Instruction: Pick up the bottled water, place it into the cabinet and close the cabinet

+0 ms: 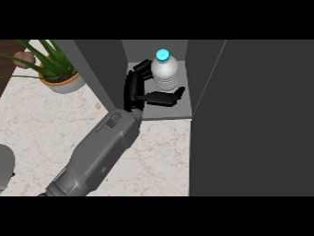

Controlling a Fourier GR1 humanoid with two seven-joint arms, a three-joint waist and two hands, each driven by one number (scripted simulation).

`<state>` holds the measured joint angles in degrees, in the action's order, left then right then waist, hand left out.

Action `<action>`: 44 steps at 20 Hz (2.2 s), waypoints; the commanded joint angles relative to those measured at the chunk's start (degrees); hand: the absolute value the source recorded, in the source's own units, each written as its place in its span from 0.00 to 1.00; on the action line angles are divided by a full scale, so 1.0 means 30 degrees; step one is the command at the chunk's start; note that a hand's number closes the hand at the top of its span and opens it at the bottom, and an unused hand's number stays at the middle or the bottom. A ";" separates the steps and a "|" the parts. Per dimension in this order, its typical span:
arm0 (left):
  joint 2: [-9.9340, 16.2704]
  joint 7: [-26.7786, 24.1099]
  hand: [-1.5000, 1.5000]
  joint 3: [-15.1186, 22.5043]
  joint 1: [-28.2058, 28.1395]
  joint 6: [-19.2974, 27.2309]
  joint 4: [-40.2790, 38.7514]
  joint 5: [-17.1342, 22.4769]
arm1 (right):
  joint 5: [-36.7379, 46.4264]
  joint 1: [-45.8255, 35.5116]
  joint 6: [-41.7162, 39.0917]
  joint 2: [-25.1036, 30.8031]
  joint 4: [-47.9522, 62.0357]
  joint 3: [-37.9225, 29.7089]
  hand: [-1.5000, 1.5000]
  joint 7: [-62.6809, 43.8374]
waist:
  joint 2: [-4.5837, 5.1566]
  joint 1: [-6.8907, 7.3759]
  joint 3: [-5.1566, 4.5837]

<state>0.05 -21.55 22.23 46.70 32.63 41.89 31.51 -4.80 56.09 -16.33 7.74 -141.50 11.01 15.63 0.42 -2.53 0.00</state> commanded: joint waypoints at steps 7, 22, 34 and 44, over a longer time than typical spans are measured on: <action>-0.0009 -0.0508 1.00 -0.0308 0.3948 0.1218 -0.7045 -0.1342 | -0.2001 -0.0769 -0.0637 0.0256 -0.0420 -0.0940 0.00 -0.0533 | 0.0266 -0.0439 0.0005; 0.0610 -0.2683 0.00 -0.2272 0.5923 0.2814 -1.1591 -0.1577 | -0.2305 -0.0320 -0.1228 0.0113 -0.0947 -0.1031 0.00 -0.0745 | 0.0482 -0.0912 -0.0027; 0.0492 -0.3529 0.00 -0.2568 0.7283 0.1289 -1.1967 -0.1767 | -0.2087 -0.0871 -0.1911 0.0145 0.0021 -0.0886 0.00 -0.0221 | 0.0600 -0.1085 -0.0036; 0.0310 -0.5621 0.00 -0.4479 0.7743 -0.2966 -1.0026 -0.0292 | -0.2093 -0.0231 -0.1882 -0.0126 -0.0865 -0.0352 0.00 -0.0952 | 0.0193 -0.0250 -0.0027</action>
<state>2.02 -38.11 10.14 68.08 26.60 10.71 29.77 -8.67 54.18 -22.81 8.01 -139.71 8.35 16.02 1.35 -4.04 -0.10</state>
